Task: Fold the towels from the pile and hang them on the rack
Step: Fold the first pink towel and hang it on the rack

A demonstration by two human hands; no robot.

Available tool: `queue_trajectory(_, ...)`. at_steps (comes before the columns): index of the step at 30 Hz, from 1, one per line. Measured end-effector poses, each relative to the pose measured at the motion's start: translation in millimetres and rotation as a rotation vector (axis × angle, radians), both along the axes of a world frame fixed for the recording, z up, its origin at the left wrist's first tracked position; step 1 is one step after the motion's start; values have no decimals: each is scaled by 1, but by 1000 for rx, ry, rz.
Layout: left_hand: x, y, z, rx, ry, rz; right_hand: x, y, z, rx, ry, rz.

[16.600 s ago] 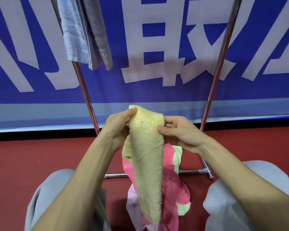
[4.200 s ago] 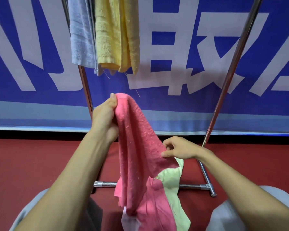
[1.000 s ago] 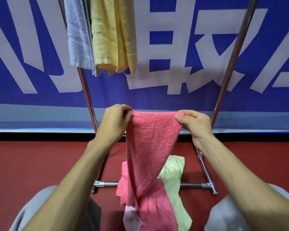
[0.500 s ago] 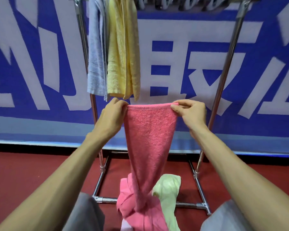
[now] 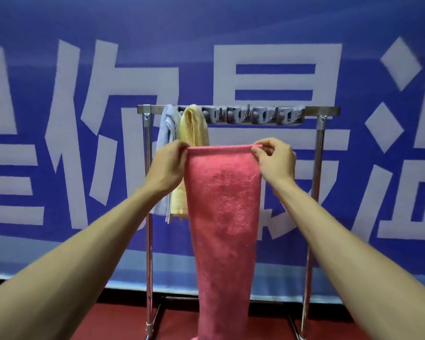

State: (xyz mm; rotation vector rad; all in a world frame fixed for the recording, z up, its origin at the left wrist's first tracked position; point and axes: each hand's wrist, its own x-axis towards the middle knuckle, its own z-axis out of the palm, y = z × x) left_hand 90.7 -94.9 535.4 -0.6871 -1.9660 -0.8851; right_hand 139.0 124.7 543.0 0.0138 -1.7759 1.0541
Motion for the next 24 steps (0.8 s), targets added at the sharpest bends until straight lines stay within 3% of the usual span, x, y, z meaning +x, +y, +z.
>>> queue_trajectory(3,7,5,12,-8,50,-29,5,3,14,37,30,-42)
queue_trajectory(8,20,9,25,118,135,-185,26,11,27,136,250,-96)
queue_trajectory(24,3,27,-13,2,-216,-139,16,42,-12,133,-36,22)
